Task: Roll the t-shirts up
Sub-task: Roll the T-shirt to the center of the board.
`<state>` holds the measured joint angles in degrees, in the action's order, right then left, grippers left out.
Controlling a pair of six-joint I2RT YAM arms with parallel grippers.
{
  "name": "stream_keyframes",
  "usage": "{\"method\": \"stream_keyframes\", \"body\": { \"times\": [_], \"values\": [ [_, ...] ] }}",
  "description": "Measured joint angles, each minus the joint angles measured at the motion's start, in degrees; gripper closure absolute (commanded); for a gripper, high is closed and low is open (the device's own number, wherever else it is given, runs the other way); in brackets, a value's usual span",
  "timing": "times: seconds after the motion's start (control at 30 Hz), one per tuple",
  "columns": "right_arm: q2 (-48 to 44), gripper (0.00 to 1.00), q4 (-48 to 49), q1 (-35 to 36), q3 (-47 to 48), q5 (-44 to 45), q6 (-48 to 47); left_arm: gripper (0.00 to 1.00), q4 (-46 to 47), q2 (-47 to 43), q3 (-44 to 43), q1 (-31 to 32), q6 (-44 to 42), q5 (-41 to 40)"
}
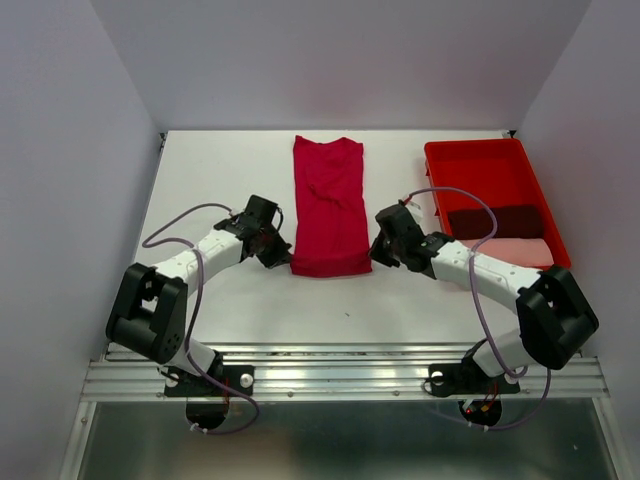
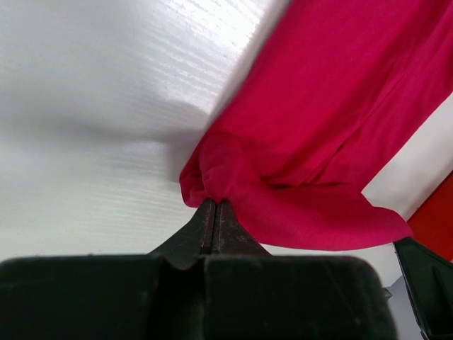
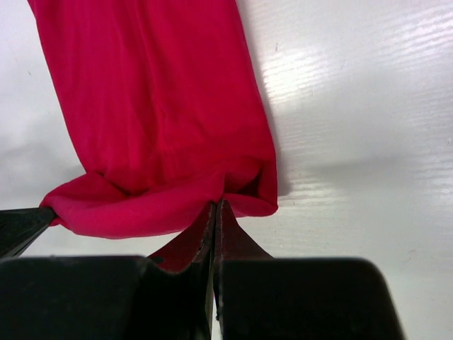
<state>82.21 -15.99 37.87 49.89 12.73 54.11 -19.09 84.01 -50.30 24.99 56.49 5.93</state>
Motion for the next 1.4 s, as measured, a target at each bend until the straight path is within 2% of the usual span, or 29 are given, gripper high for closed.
{"method": "stream_keyframes", "body": {
  "times": [0.37,0.47,0.53,0.57,0.6,0.63,0.67,0.77,0.83,0.93,1.0,1.07,1.1,1.13,1.17,1.23,1.27,1.3,1.4],
  "values": [
    [4.9,0.99,0.1,-2.7,3.1,0.3,-2.1,1.00,2.1,8.9,-6.0,-1.1,-3.2,0.7],
    [6.6,0.97,0.1,-3.3,3.8,0.3,-2.5,0.93,2.9,9.9,-6.5,-1.3,-4.1,0.8],
    [7.6,0.90,0.2,-3.7,4.2,0.2,-3.0,0.82,3.3,10.1,-6.6,-1.4,-4.5,0.9],
    [8.4,0.80,0.2,-3.9,4.7,0.2,-3.3,0.76,3.6,10.1,-6.6,-1.4,-4.7,0.9],
    [9.0,0.74,0.2,-4.1,5.1,0.2,-3.4,0.62,3.7,10.1,-6.6,-1.4,-5.0,1.0],
    [9.8,0.72,0.2,-4.3,5.7,0.1,-3.8,0.57,4.0,10.1,-6.6,-1.5,-5.2,0.9],
    [10.6,0.65,0.2,-4.5,6.4,0.2,-4.2,0.51,4.0,10.1,-6.6,-1.5,-5.3,0.9],
    [12.1,0.58,0.2,-5.3,7.5,-0.1,-5.1,0.35,4.0,10.1,-6.6,-1.5,-6.1,0.6],
    [12.0,0.56,0.2,-5.3,7.5,-0.1,-5.4,0.29,3.6,9.9,-6.8,-1.5,-6.7,-0.3],
    [11.6,0.52,0.1,-5.4,7.5,-0.1,-6.1,0.28,2.3,7.6,-6.8,-1.7,-7.4,-2.0],
    [10.6,0.43,0.0,-5.4,7.4,-0.3,-6.4,0.29,1.4,4.5,-6.8,-1.7,-7.8,-3.1],
    [8.3,0.42,0.0,-5.4,6.9,-0.7,-6.8,0.32,1.2,0.1,-6.8,-1.7,-8.2,-4.5],
    [6.1,0.43,0.1,-5.4,6.5,-1.0,-7.0,0.38,1.2,-2.0,-6.8,-1.4,-8.3,-5.1],
    [4.5,0.46,0.1,-5.3,6.2,-1.4,-7.3,0.54,1.3,-3.8,-6.7,-1.3,-8.3,-5.7],
    [3.3,0.59,0.1,-5.3,6.0,-1.7,-7.5,0.64,1.2,-5.2,-6.7,-1.1,-8.5,-6.2],
    [1.2,0.77,0.2,-4.5,6.0,-2.5,-8.2,0.84,1.9,-7.8,-6.5,0.6,-8.7,-6.9],
    [1.1,0.89,0.3,-4.2,6.0,-2.9,-8.2,0.90,2.3,-8.3,-6.4,1.6,-9.0,-6.8],
    [1.2,0.94,0.3,-3.8,6.0,-3.5,-8.6,1.00,2.8,-8.3,-6.3,2.6,-9.1,-6.8],
    [2.8,0.99,0.2,-2.5,5.9,-5.4,-9.1,1.00,4.3,-6.5,-5.8,5.2,-9.1,-5.4]
  ]
}}
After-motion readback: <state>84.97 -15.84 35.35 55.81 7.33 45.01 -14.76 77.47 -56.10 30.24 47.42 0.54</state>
